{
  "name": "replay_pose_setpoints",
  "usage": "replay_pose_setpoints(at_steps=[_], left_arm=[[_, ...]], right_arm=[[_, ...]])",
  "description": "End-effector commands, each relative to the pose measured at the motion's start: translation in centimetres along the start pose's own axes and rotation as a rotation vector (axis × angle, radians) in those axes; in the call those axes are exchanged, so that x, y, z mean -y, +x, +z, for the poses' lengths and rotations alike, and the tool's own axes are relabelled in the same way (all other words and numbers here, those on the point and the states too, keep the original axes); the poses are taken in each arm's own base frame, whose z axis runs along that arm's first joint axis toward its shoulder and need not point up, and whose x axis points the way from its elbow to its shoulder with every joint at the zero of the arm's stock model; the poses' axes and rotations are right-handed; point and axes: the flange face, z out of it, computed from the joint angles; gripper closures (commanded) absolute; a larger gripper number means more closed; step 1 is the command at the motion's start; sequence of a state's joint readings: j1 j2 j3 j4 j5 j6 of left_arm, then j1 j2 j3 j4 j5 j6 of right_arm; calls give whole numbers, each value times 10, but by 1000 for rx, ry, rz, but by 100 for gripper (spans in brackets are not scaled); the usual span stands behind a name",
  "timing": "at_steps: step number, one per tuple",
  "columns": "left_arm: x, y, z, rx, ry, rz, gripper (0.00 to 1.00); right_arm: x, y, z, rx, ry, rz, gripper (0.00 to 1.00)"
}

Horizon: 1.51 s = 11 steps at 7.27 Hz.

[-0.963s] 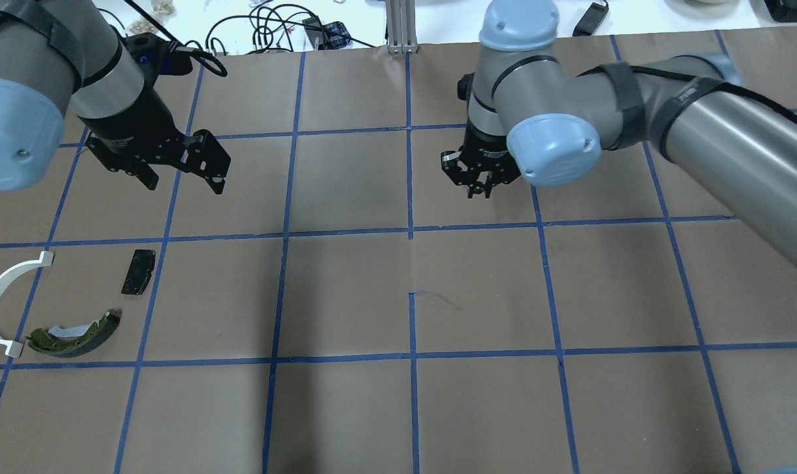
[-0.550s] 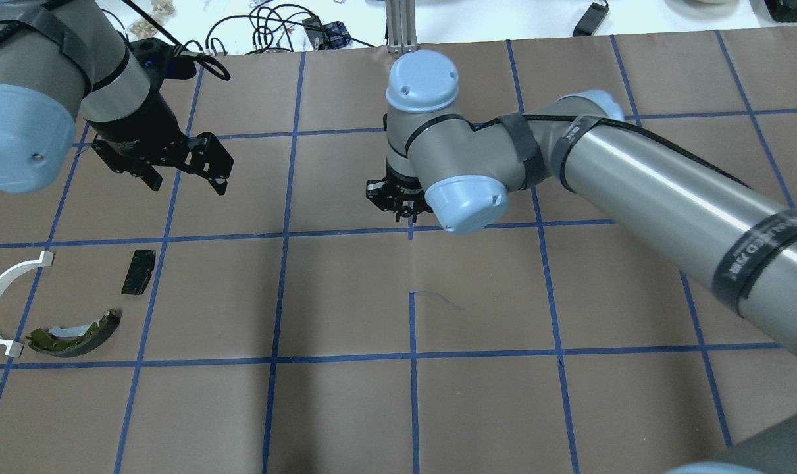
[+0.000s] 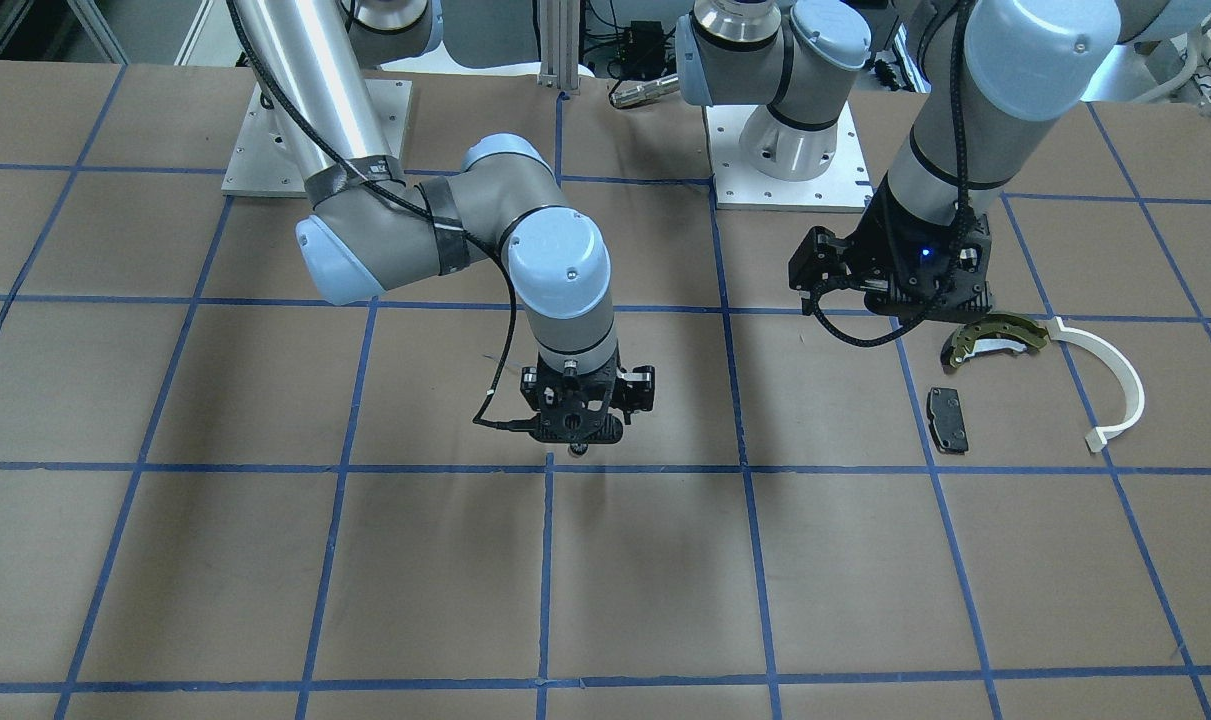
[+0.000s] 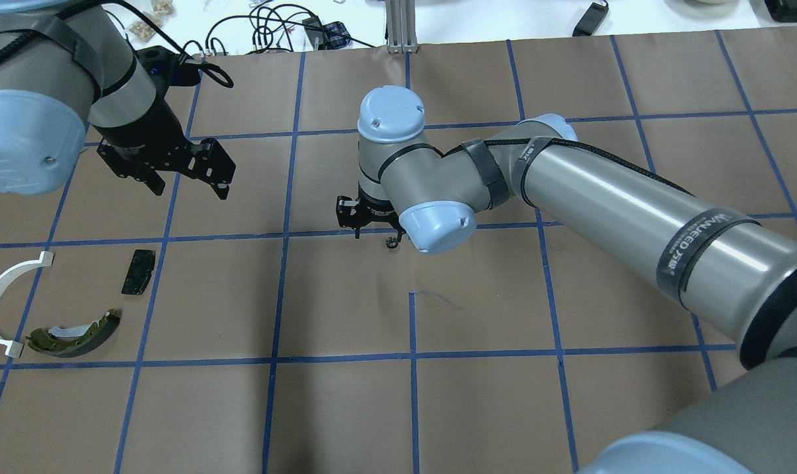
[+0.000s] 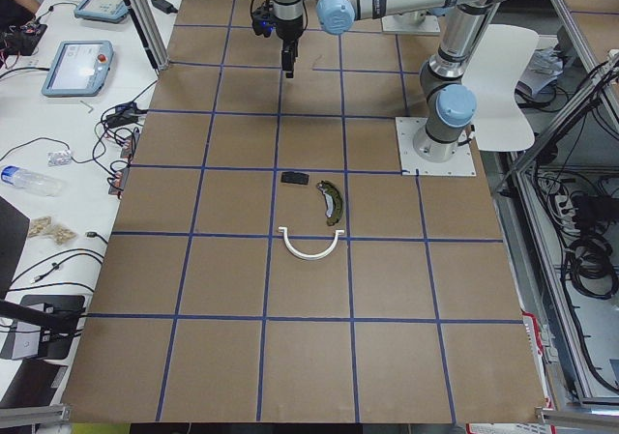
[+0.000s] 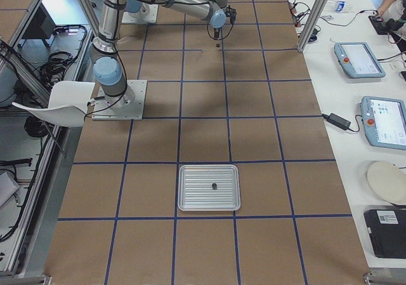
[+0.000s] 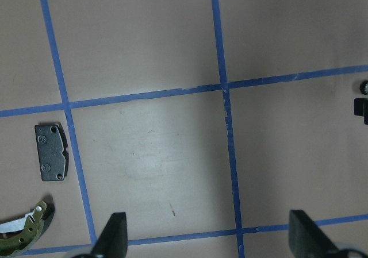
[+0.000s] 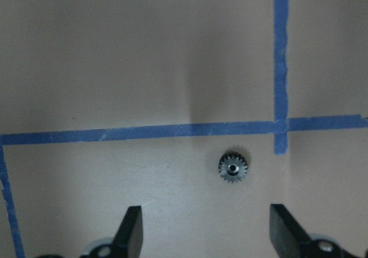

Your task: Place bearing gear from tray to pile

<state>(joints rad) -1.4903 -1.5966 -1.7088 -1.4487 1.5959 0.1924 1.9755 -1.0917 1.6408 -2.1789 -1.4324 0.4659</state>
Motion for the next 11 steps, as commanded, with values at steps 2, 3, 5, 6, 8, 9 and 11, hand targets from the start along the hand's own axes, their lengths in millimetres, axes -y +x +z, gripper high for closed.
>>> replay_pose_setpoints(at_steps=[2, 3, 5, 6, 8, 9, 11], left_arm=[[16, 11, 30, -11, 27, -23, 0], [23, 44, 50, -6, 58, -53, 0], [36, 120, 88, 3, 59, 17, 0], [42, 147, 110, -6, 57, 34, 0], [54, 197, 160, -13, 82, 79, 0], [57, 216, 182, -17, 76, 102, 0], [59, 231, 214, -15, 56, 125, 0]], right_arm=[[66, 205, -128, -51, -6, -104, 0], [66, 288, -168, -86, -21, -40, 0], [72, 445, -195, -131, 2, 86, 0], [65, 514, -206, -135, 21, 182, 0], [49, 634, -183, -90, -13, 253, 0], [43, 681, -175, -110, 16, 259, 0], [36, 716, -169, -116, 3, 233, 0]])
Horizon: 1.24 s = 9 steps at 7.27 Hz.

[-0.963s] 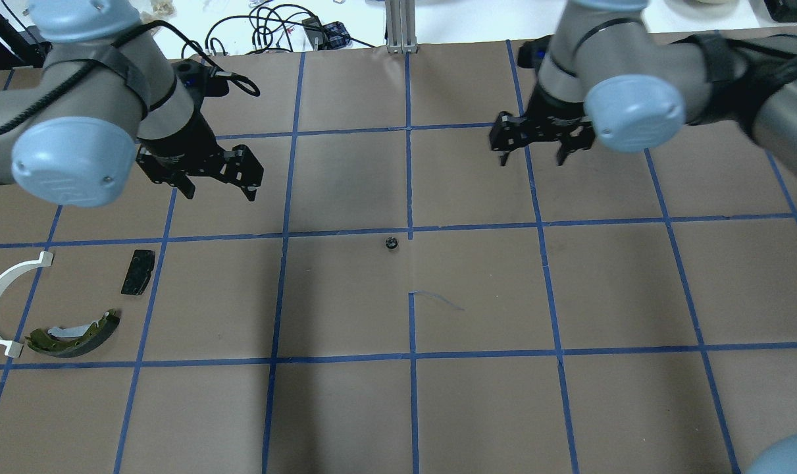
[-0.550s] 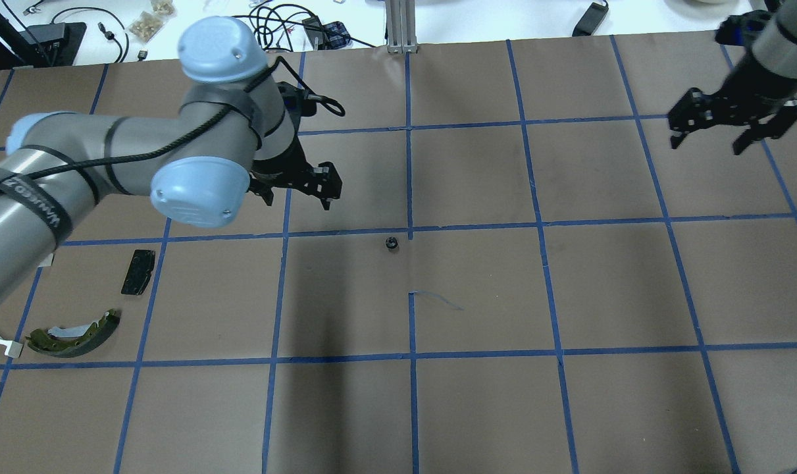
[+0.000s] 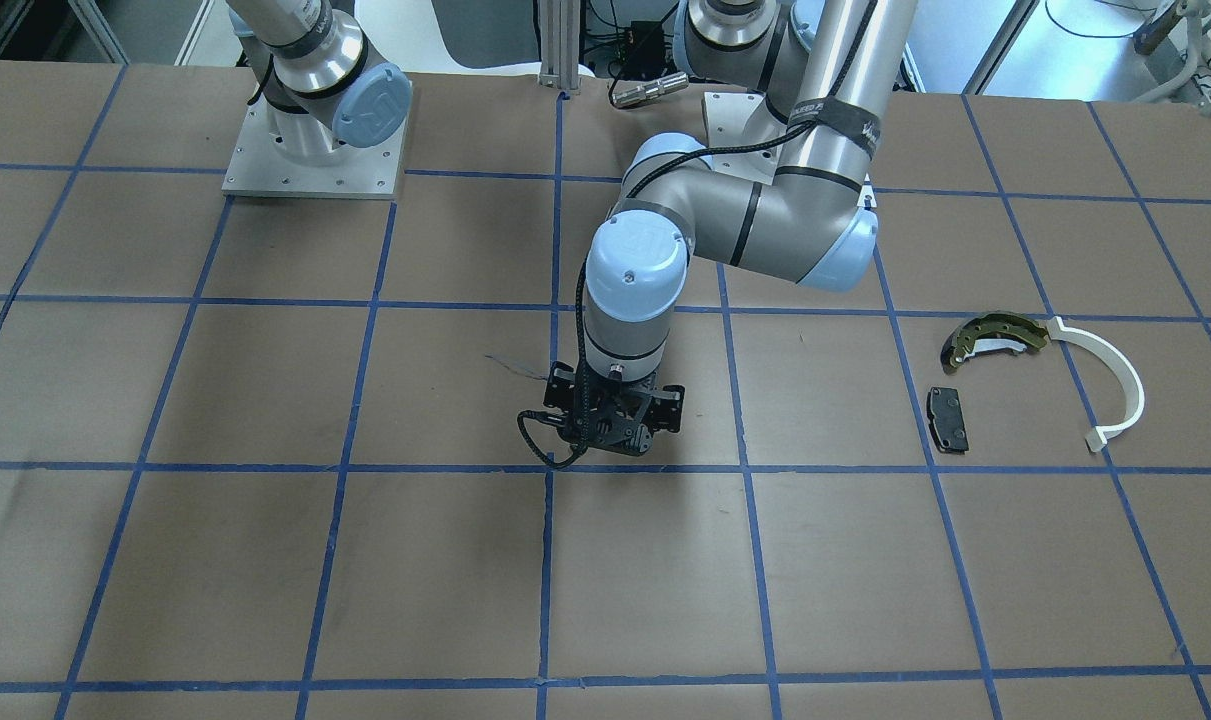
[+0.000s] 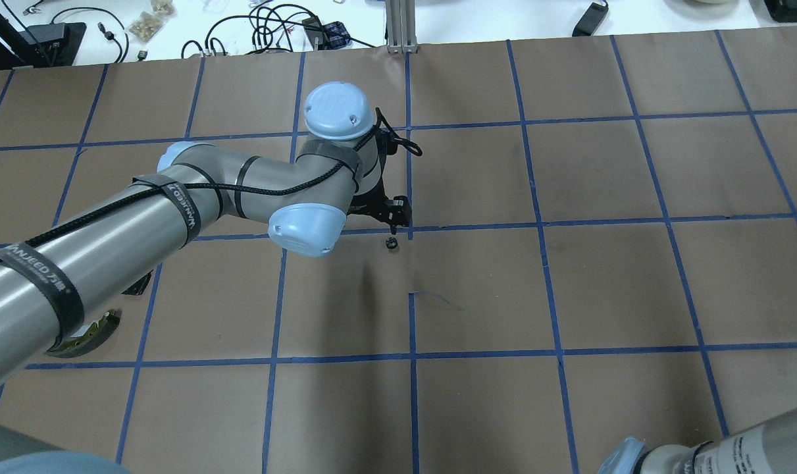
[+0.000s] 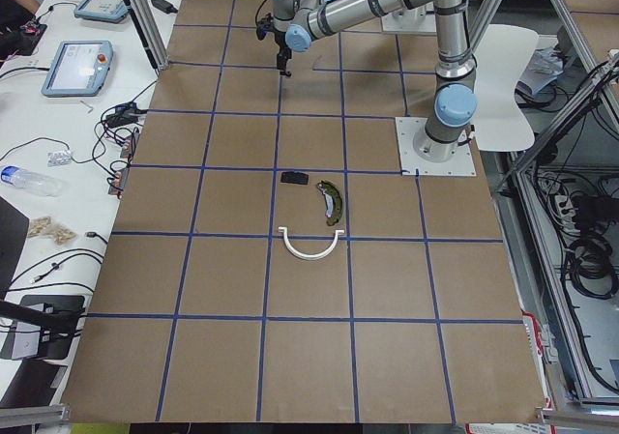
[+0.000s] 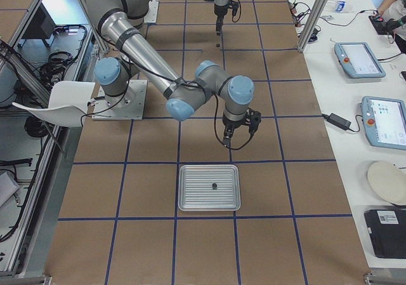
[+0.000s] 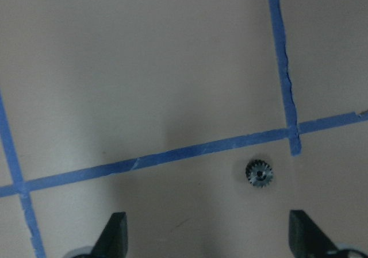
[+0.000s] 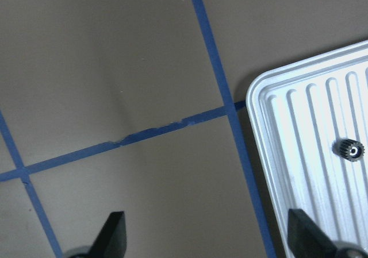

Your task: Place bearing gear from tray to pile

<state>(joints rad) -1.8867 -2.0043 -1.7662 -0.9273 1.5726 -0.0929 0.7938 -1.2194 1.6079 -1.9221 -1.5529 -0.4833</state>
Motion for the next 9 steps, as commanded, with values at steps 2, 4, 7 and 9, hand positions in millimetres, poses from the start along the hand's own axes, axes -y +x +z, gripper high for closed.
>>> replay_pose_setpoints(at_steps=[2, 4, 7, 9], left_arm=[[2, 15, 34, 0, -21, 22, 5], [2, 17, 40, -13, -33, 28, 17], [2, 18, 45, -13, -34, 36, 39], [1, 19, 47, -21, -44, 34, 58]], right_arm=[[2, 28, 7, -8, 2, -33, 0], [8, 51, 16, -33, 46, -42, 0], [5, 74, 36, -41, 43, -74, 8], [1, 97, 63, -18, 12, -114, 16]])
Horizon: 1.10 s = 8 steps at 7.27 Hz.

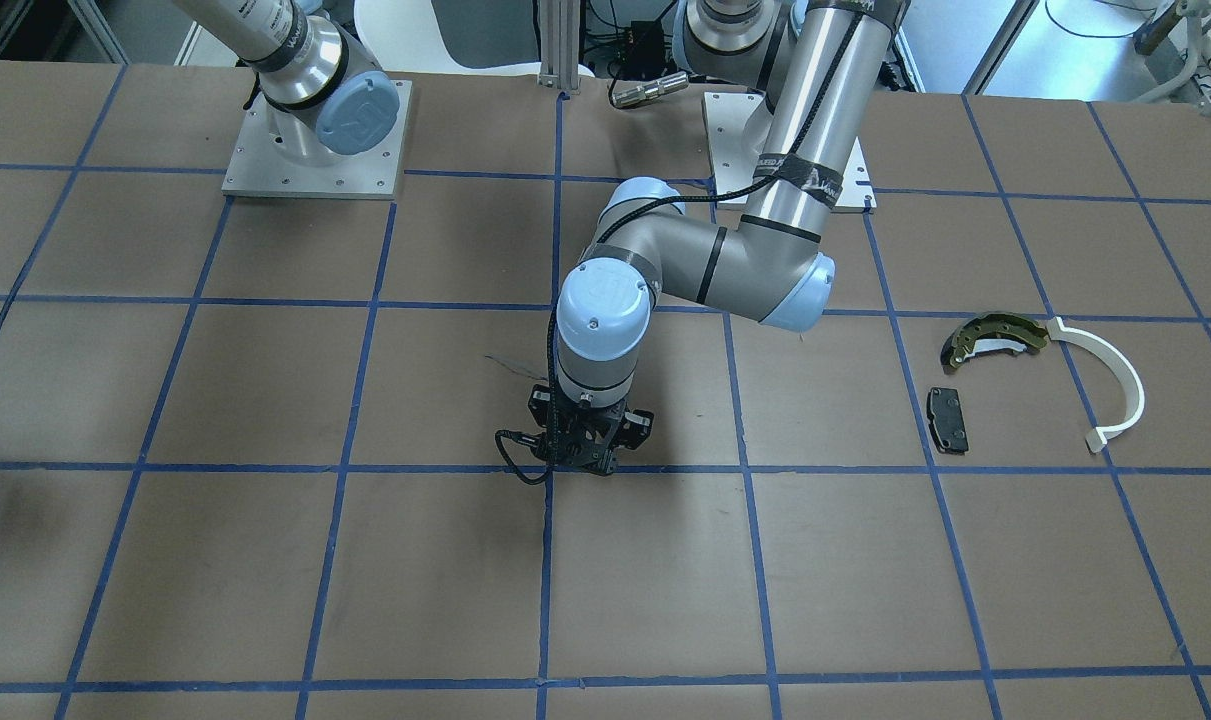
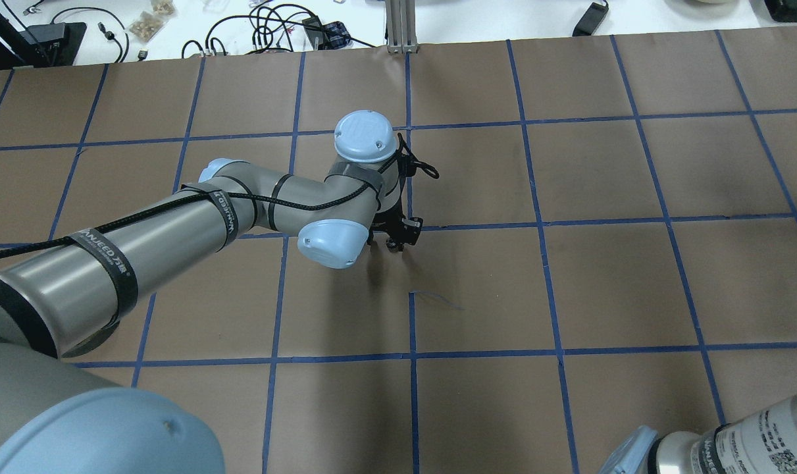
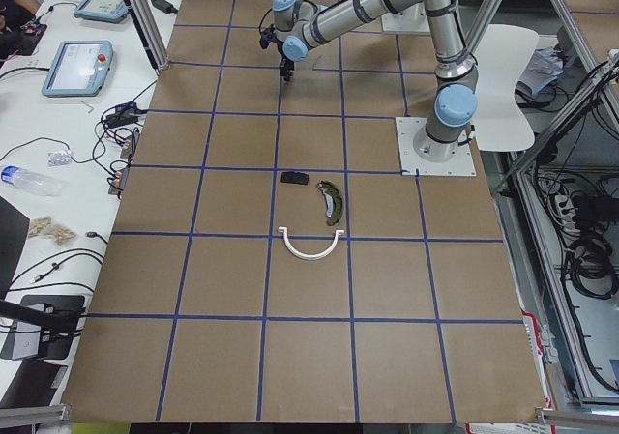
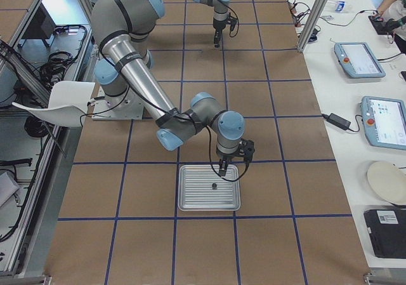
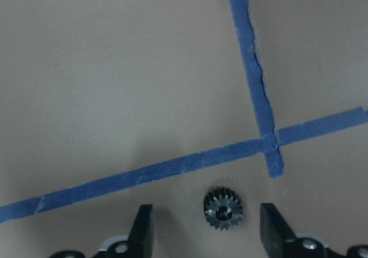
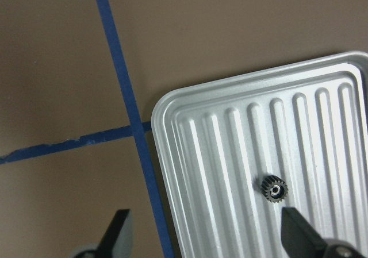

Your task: Place bearing gear from tray to pile

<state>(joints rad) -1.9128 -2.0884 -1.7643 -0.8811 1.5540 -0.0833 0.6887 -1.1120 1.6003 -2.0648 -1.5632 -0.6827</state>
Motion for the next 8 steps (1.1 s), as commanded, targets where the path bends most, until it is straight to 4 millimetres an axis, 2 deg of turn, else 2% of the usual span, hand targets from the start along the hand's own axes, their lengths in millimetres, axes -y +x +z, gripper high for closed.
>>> replay_pose_setpoints(at_steps=[1, 2, 3, 4, 5, 6, 7, 8], left_arm=[[-1, 3, 1, -34, -11, -10, 83], [-2, 4, 2, -36, -14, -12, 100], [-1, 2, 1, -33, -12, -14, 100], [5, -2, -14, -26, 13, -19, 100], [14, -9, -39, -21, 3, -22, 100], [33, -45, -71, -7, -37, -75, 100], [49, -93, -101, -1, -57, -142, 100], [57, -155, -114, -6, -56, -170, 100]], right_arm=[[-12, 37, 38, 35, -30, -68, 20], [-10, 43, 46, 16, -12, -92, 20], [-10, 44, 51, 15, -12, -134, 20], [-8, 49, 52, -12, 11, -168, 22], [-10, 52, 52, -49, -10, -193, 33], [-10, 54, 67, -37, -33, -195, 34], [-9, 54, 76, -29, -38, -205, 37], [-8, 53, 76, -28, -37, -209, 37]])
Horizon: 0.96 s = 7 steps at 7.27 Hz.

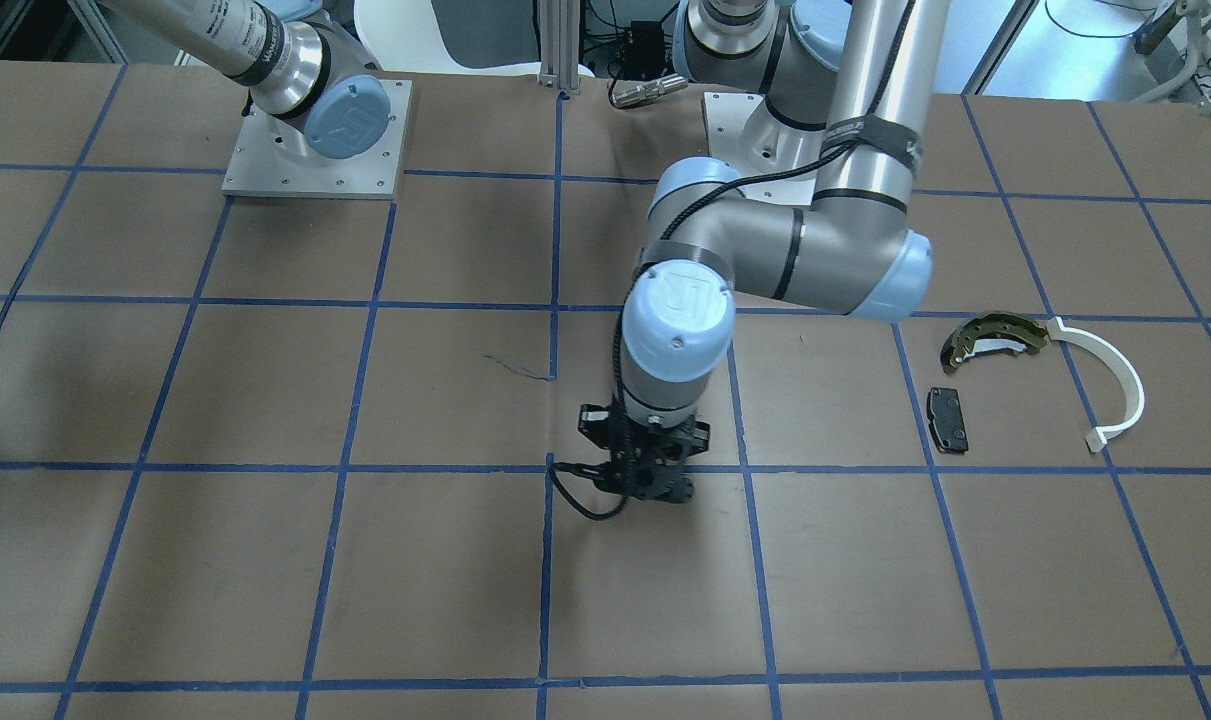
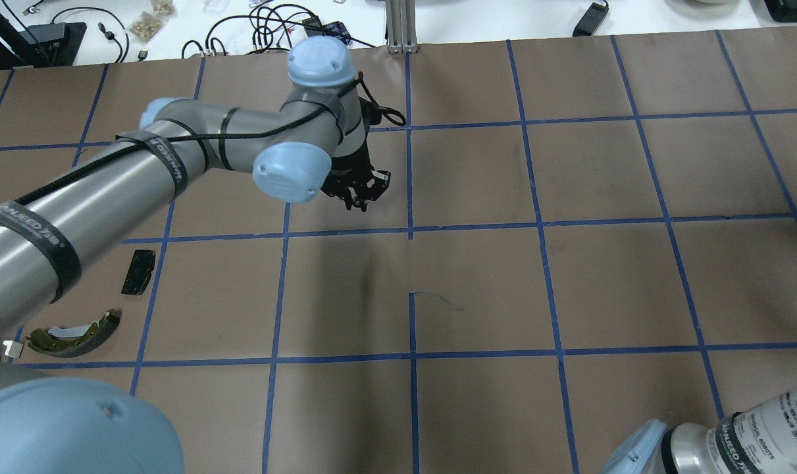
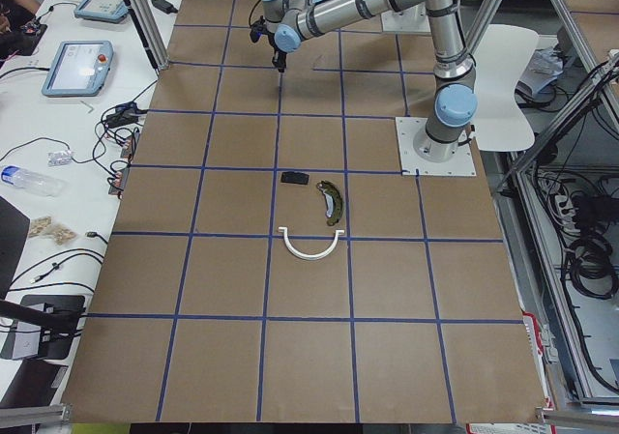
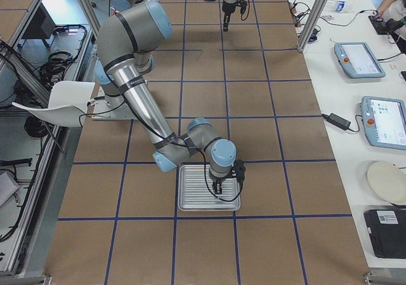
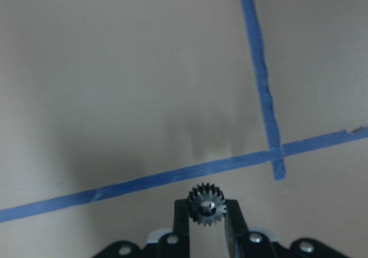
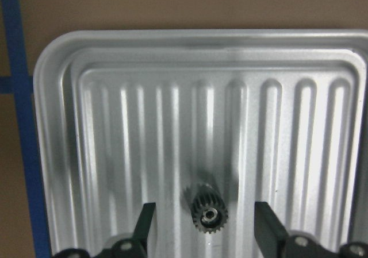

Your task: Place bearing gear from tray to pile

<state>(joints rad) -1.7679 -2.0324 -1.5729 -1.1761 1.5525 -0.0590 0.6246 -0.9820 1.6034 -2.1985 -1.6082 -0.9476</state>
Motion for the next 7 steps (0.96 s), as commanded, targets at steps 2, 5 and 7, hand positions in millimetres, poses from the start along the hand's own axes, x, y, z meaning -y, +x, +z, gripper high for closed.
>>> replay_pose_setpoints(at_steps=[2, 5, 7], left_arm=[[13, -214, -38, 8, -51, -112, 100], [-43, -372, -28, 30, -121, -63, 100], [-90, -448, 0, -6, -129, -67, 100]], right_arm=[[0, 0, 6, 5, -3, -6, 39], [-1, 0, 8, 11, -14, -7, 67], [-1, 0, 9, 14, -15, -1, 74]])
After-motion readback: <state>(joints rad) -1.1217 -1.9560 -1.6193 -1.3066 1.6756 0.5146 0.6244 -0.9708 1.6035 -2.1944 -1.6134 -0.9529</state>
